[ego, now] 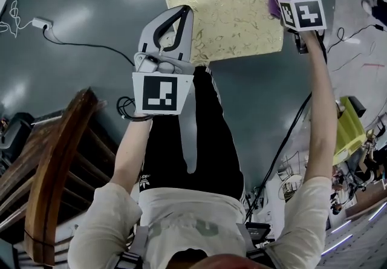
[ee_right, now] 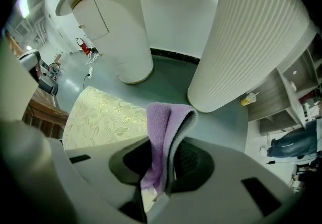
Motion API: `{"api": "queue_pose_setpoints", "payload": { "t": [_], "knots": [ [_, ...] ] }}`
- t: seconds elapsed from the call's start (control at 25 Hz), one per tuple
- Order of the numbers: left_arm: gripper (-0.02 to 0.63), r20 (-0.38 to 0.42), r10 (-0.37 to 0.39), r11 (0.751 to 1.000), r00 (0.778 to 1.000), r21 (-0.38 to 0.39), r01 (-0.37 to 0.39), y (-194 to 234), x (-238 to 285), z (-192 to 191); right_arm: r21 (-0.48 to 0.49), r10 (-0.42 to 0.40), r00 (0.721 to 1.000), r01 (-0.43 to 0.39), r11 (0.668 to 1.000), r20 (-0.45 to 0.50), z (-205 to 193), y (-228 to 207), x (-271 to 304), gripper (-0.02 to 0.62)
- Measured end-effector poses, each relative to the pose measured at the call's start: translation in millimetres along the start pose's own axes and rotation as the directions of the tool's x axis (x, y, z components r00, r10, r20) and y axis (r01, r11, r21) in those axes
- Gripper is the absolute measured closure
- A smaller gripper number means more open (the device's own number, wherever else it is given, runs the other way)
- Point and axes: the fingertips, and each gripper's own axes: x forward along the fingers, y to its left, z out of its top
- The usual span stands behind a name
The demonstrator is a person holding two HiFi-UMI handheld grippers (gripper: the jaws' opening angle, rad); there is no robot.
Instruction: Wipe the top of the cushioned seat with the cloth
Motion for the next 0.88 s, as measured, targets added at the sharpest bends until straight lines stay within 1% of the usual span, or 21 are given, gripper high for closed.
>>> {"api": "queue_pose_setpoints", "payload": {
  "t": [0.12,0.28,0.44,0.56,0.68,0.8,0.88],
  "knots": [
    [0.6,-0.008,-0.004,1.0,1.0,0.006,0.004,-1,0,-1,-0.001,-0.007,1.0,0.007,1.0,-0.007,-1,-2,0,0.502],
    [0.6,0.002,-0.008,1.0,1.0,0.006,0.008,-1,0,1,0.007,-0.022,1.0,0.022,1.0,-0.007,-1,-7,0,0.502],
    [0.6,-0.007,0.002,1.0,1.0,0.001,-0.002,3,-2,-5,0.022,-0.003,1.0,0.003,1.0,-0.011,-7,-12,13,0.502],
    [0.6,-0.008,0.002,1.0,1.0,0.006,-0.001,4,-3,-3,0.001,-0.049,0.998,0.05,0.999,-0.033,0,-12,-4,0.502],
    [0.6,-0.001,-0.002,1.0,1.0,0.004,0.002,3,-4,-2,0.013,-0.06,0.998,0.06,0.998,-0.036,-1,-13,-3,0.502],
    [0.6,-0.002,0.008,1.0,1.0,-0.003,-0.008,6,-4,-1,0.02,-0.05,0.999,0.05,0.999,-0.015,2,-10,-6,0.502],
    [0.6,0.01,0.015,1.0,1.0,-0.005,-0.015,8,-6,4,0.039,-0.027,0.999,0.025,0.999,0.035,13,-5,-21,0.502]
  ]
}}
